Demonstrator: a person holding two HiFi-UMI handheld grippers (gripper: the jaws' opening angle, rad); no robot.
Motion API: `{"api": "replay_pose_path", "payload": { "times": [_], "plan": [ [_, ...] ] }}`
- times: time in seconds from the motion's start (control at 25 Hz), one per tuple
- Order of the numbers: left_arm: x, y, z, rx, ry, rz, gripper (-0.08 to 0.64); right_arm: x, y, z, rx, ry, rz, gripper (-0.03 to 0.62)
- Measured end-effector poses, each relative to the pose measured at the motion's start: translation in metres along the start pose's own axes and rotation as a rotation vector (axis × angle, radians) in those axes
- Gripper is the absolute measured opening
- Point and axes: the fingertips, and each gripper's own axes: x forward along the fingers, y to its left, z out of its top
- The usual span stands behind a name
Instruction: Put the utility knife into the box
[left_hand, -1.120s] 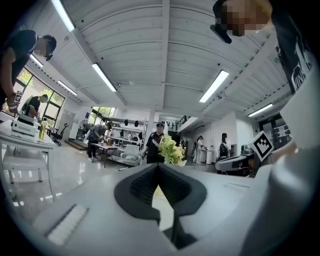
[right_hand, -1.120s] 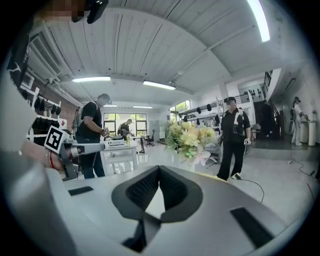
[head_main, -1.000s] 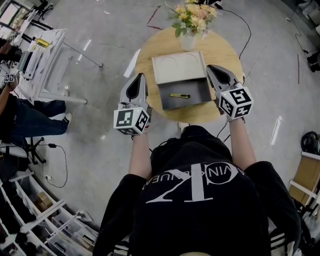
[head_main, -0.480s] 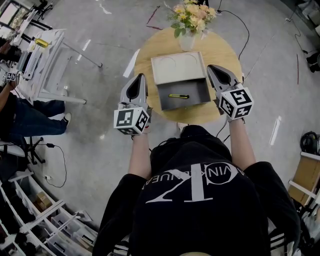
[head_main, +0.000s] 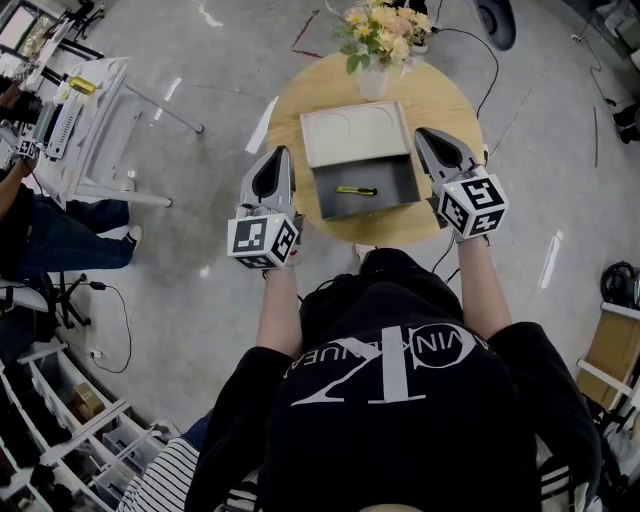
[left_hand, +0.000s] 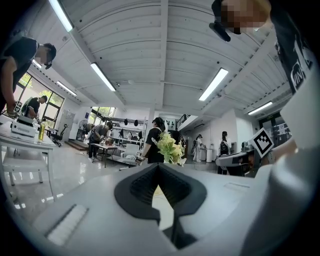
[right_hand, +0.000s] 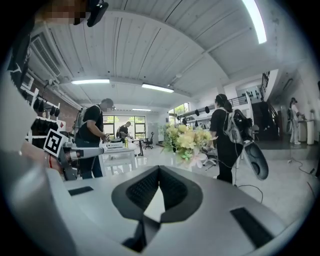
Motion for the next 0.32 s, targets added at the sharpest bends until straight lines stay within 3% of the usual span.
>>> {"api": "replay_pose_path", "payload": {
  "times": [0.32],
  "plan": [
    [-0.001,-0.011,0.012,0.069,-0.035,-0.012,0.009,-0.004,0.0,0.008,-0.001,-0.032,0.003,0.014]
  ]
}}
